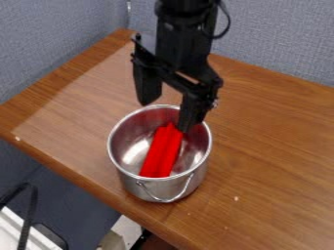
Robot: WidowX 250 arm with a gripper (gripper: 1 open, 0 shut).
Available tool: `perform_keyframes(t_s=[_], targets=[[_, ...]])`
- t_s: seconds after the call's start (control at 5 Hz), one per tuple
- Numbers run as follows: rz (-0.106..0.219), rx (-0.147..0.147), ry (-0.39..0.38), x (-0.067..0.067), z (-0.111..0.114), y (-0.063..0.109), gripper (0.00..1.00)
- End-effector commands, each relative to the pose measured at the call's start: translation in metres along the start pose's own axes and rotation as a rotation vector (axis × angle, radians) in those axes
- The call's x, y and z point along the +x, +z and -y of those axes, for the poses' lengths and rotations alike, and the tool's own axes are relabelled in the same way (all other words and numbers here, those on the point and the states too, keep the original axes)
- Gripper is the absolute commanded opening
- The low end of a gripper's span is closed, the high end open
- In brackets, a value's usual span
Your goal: Move the red object from the metal pot to the table
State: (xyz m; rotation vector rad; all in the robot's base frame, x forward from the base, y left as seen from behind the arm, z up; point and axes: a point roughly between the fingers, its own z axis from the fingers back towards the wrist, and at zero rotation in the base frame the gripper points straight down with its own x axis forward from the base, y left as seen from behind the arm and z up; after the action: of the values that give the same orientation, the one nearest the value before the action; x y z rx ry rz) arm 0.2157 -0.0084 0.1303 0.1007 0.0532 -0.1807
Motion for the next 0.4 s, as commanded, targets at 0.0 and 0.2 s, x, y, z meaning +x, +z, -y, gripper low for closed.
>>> perform_keyframes(t_s=[0.0,0.2], targets=[[0.048,-0.006,-0.039,0.0031,0.0047,0.0076,1.0],[0.042,-0.016,0.022,0.0036,0.0027,0.0116,1.0]])
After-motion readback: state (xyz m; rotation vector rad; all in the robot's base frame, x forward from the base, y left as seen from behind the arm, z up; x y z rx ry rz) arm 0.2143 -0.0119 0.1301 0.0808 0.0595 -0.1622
